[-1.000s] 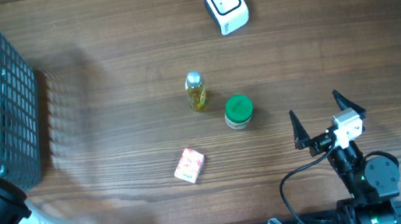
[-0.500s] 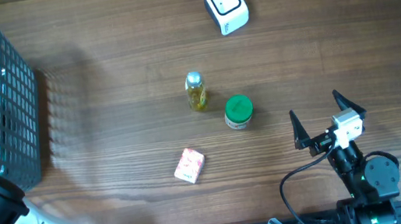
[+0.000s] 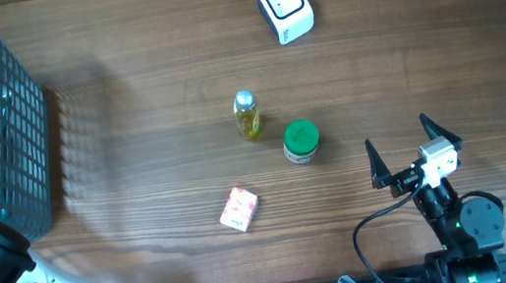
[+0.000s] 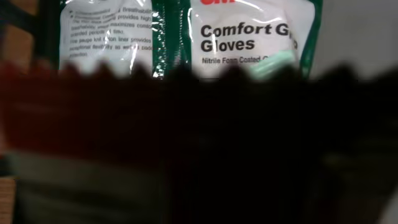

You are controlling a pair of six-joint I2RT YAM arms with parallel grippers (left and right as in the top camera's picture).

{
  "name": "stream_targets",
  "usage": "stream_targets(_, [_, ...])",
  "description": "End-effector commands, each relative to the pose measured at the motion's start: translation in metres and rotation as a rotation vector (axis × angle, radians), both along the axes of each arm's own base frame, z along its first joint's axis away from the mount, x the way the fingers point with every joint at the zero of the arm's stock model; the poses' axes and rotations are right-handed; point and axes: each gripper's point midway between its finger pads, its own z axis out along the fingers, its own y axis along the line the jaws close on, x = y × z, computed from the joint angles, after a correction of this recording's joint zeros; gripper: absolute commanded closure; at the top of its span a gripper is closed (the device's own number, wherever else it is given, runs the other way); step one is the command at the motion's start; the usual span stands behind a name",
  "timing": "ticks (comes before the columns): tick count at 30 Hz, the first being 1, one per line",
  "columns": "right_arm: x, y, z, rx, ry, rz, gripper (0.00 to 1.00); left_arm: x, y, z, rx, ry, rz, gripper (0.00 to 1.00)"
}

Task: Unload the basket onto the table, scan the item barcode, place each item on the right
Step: 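Reach into the basket and grasp the green Comfort Grip gloves pack, then carry the gloves pack with a red stick onto the table left of the bottle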

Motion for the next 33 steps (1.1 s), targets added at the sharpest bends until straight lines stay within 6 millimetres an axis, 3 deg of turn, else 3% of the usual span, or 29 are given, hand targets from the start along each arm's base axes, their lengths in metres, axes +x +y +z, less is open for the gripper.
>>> stream_targets(1, [0.0, 0.001, 0.0, -0.005, -0.002, 0.007, 0.0, -0.011, -0.004, -0.032, -0.065, 0.06, 0.056, 0.96])
stream_targets(3, [0.0, 0.001, 0.0, -0.005, -0.002, 0.007, 0.0, -0.004, -0.007, -0.024, -0.095, 0.016, 0.065, 0.96])
stream_targets(8, [0.0, 0.001, 0.0, -0.005, -0.003, 0.008, 0.0, 0.021, -0.007, 0.044, -0.099, -0.165, 0.079, 0.96])
stream_targets(12, [0.0, 0.001, 0.0, -0.005, -0.003, 0.008, 0.0, 0.03, 0.0, 0.133, -0.028, -0.337, 0.138, 0.96])
stream_targets(16, [0.0, 0.001, 0.0, -0.005, -0.003, 0.007, 0.0, 0.023, -0.007, 0.223, 0.077, -0.493, 0.145, 0.96])
stream_targets(21, [0.0, 0.001, 0.0, -0.005, -0.003, 0.008, 0.0, -0.001, -0.035, 0.338, 0.175, -0.718, 0.161, 0.96])
stream_targets(23, [0.0, 0.001, 0.0, -0.005, -0.003, 0.007, 0.0, -0.012, -0.055, 0.373, 0.153, -0.801, 0.172, 0.96])
stream_targets(25, [0.0, 0.001, 0.0, -0.005, -0.003, 0.007, 0.0, -0.018, -0.084, 0.397, 0.066, -0.866, 0.168, 0.96])
stream_targets(27, [0.0, 0.001, 0.0, -0.005, -0.003, 0.007, 0.0, -0.02, -0.113, 0.407, -0.047, -0.887, 0.174, 0.96])
stream_targets(30, [0.0, 0.001, 0.0, -0.005, -0.003, 0.008, 0.0, -0.015, -0.172, 0.399, -0.208, -0.826, 0.139, 0.96])
stream_targets(33, [0.0, 0.001, 0.0, -0.005, -0.003, 0.007, 0.0, -0.007, -0.229, 0.372, -0.269, -0.688, 0.094, 0.96])
